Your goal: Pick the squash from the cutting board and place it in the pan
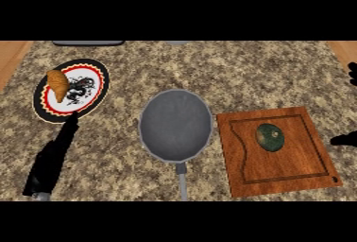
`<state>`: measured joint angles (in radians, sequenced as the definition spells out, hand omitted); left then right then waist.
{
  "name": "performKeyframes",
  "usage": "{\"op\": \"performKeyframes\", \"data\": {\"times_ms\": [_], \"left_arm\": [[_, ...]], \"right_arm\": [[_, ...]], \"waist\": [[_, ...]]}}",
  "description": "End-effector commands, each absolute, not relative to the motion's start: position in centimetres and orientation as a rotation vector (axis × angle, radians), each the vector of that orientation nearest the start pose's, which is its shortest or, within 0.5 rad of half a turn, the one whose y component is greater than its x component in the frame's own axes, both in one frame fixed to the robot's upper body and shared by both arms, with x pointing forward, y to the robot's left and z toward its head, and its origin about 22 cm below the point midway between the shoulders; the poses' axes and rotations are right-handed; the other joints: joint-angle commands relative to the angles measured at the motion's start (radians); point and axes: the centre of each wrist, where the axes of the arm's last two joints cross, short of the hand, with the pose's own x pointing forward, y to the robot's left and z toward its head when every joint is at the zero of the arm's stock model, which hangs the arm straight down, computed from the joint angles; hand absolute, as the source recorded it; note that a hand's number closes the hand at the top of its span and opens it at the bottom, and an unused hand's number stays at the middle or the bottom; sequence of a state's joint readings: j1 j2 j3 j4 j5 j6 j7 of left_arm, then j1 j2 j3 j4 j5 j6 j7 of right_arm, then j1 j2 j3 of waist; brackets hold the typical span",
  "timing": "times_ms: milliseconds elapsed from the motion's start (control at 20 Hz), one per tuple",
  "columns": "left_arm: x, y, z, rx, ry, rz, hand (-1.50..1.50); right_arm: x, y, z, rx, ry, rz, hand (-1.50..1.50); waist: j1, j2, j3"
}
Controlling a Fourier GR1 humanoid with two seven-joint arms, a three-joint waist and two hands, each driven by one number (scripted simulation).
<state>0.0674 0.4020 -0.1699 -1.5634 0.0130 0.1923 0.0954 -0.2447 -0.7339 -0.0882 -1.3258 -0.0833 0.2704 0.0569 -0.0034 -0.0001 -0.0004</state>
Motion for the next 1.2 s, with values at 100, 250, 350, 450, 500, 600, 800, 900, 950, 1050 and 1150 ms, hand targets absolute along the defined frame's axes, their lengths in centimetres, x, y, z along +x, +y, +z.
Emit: {"op": "performKeyframes", "data": {"times_ms": [100, 250, 350, 450, 500, 600, 800, 900, 950, 1050, 1150], "left_arm": [[22.7, 28.4, 1.0, 0.338, -1.385, -0.275, 0.0], [21.9, 27.5, 1.1, 0.317, -1.385, -0.265, 0.0], [21.1, 29.6, 0.5, 0.321, -1.38, -0.272, 0.0], [22.1, 28.9, 0.1, 0.348, -1.396, -0.273, 0.0], [22.0, 28.2, -0.1, 0.334, -1.374, -0.267, 0.0], [21.3, 28.5, 1.0, 0.323, -1.373, -0.266, 0.0], [23.3, 27.9, 1.5, 0.321, -1.382, -0.255, 0.0], [24.1, 29.3, 1.4, 0.343, -1.397, -0.257, 0.0], [24.0, 28.7, 2.0, 0.34, -1.374, -0.274, 0.0], [21.0, 28.4, 0.7, 0.332, -1.387, -0.268, 0.0], [23.5, 28.1, 1.4, 0.329, -1.393, -0.253, 0.0]], "right_arm": [[30.7, -40.5, 16.0, -0.411, -1.3, 0.849, -1.5], [31.5, -37.9, 16.6, -0.322, -1.275, 0.953, -1.5], [32.6, -36.8, 17.9, -0.313, -1.237, 1.001, -1.5], [33.5, -34.8, 19.6, -0.293, -1.207, 1.087, -1.5], [33.3, -34.2, 18.4, -0.285, -1.212, 1.067, -1.5], [34.1, -33.2, 18.6, -0.313, -1.153, 1.107, -1.5], [34.2, -29.8, 17.4, -0.29, -1.08, 1.113, -1.5], [34.9, -29.6, 19.9, -0.305, -1.023, 1.177, -1.5], [34.4, -27.8, 16.9, -0.286, -1.014, 1.2, -1.5], [35.2, -28.4, 20.1, -0.321, -0.984, 1.22, -1.5], [34.9, -27.3, 18.3, -0.345, -0.931, 1.284, -1.5]], "waist": [[0.012, 0.0, 0.0], [0.014, -0.002, 0.0], [0.021, 0.0, -0.001], [0.019, 0.001, -0.001], [0.011, 0.0, 0.0], [0.018, 0.0, 0.0], [0.007, 0.0, 0.0], [0.006, 0.0, -0.001], [0.007, 0.0, 0.0], [0.014, -0.002, 0.0], [0.008, 0.0, 0.0]]}}
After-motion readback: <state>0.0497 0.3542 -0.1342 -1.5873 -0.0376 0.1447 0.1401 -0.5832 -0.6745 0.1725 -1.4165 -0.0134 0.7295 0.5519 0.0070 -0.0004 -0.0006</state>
